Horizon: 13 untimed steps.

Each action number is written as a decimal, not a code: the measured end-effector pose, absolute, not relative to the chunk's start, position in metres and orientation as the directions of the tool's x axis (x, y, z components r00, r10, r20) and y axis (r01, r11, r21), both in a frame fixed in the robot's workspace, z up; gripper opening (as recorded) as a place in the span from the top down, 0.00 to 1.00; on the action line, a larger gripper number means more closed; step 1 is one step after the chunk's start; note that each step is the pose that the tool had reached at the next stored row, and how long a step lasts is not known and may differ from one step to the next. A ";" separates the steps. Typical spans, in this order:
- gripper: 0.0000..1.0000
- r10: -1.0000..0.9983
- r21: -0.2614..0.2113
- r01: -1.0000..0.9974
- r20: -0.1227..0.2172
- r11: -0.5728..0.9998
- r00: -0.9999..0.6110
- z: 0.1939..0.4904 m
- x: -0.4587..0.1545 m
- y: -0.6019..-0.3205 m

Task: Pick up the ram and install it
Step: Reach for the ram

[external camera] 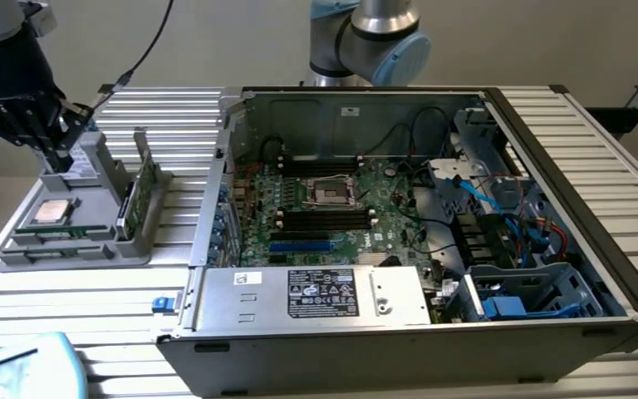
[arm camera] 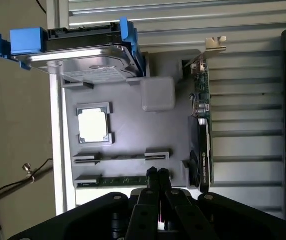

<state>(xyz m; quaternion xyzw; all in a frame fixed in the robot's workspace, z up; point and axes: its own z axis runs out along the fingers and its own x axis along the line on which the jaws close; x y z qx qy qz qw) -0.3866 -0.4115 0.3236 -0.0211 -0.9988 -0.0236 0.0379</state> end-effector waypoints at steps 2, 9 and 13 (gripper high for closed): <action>0.90 0.038 0.046 0.042 0.077 0.998 -0.996 0.323 -0.388 -0.415; 0.90 0.032 0.046 0.036 0.077 0.998 -0.997 0.320 -0.398 -0.423; 0.90 0.030 0.046 0.033 0.077 0.998 -0.997 0.319 -0.405 -0.426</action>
